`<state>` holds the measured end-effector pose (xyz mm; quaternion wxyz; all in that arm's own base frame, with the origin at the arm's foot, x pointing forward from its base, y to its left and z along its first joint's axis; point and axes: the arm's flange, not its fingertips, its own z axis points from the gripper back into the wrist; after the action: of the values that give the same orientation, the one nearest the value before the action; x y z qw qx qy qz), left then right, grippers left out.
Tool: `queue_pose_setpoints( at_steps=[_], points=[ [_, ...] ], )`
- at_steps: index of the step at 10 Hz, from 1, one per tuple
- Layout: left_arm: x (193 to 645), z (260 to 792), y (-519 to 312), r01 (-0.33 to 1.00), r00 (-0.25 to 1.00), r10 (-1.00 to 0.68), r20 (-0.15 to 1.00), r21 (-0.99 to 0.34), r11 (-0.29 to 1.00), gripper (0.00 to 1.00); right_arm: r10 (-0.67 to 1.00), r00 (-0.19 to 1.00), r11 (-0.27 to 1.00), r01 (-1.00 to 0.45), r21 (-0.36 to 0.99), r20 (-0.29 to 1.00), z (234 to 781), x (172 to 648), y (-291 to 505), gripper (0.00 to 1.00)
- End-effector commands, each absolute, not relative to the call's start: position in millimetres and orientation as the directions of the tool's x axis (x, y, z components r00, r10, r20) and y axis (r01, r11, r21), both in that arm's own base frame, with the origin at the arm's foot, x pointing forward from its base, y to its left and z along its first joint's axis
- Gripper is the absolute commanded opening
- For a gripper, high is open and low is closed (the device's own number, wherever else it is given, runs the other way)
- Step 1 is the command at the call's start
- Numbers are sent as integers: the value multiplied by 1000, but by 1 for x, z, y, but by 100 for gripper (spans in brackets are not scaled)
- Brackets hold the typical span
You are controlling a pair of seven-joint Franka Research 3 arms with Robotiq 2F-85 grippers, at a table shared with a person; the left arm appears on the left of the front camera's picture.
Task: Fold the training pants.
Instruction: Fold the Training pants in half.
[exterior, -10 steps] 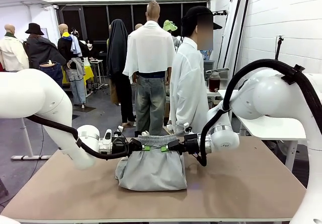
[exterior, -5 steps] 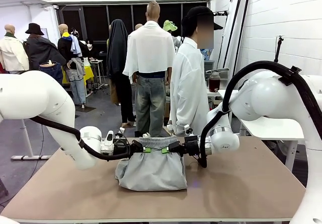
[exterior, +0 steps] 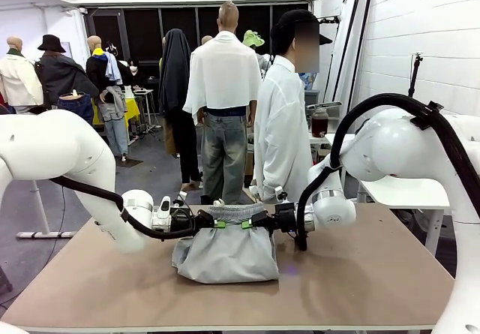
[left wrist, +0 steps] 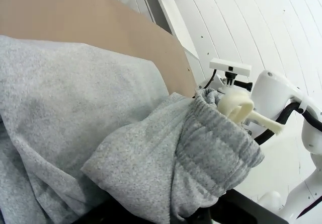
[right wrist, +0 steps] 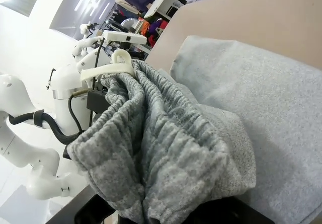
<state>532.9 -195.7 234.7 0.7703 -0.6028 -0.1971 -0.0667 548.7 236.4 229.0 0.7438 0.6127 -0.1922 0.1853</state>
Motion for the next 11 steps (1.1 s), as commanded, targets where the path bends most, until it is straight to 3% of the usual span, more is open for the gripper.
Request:
queue_pose_setpoints(
  at_steps=[1,4,5,9,11],
  points=[
    [544,225,-163,322,898,190,397,-887,331,0,-30,867,259,-474,842,498,221,569,213,0],
    [547,226,-161,303,903,198,382,-891,338,0,-38,874,259,-459,850,484,218,573,214,0],
    [547,226,-162,299,904,199,379,-892,340,20,-46,881,261,-444,857,470,218,572,212,15],
    [545,231,-160,301,897,216,387,-890,344,100,-70,888,269,-423,866,455,225,570,203,94],
    [543,238,-157,315,889,216,404,-882,351,100,-69,886,283,-422,861,458,232,573,200,100]
  ],
)
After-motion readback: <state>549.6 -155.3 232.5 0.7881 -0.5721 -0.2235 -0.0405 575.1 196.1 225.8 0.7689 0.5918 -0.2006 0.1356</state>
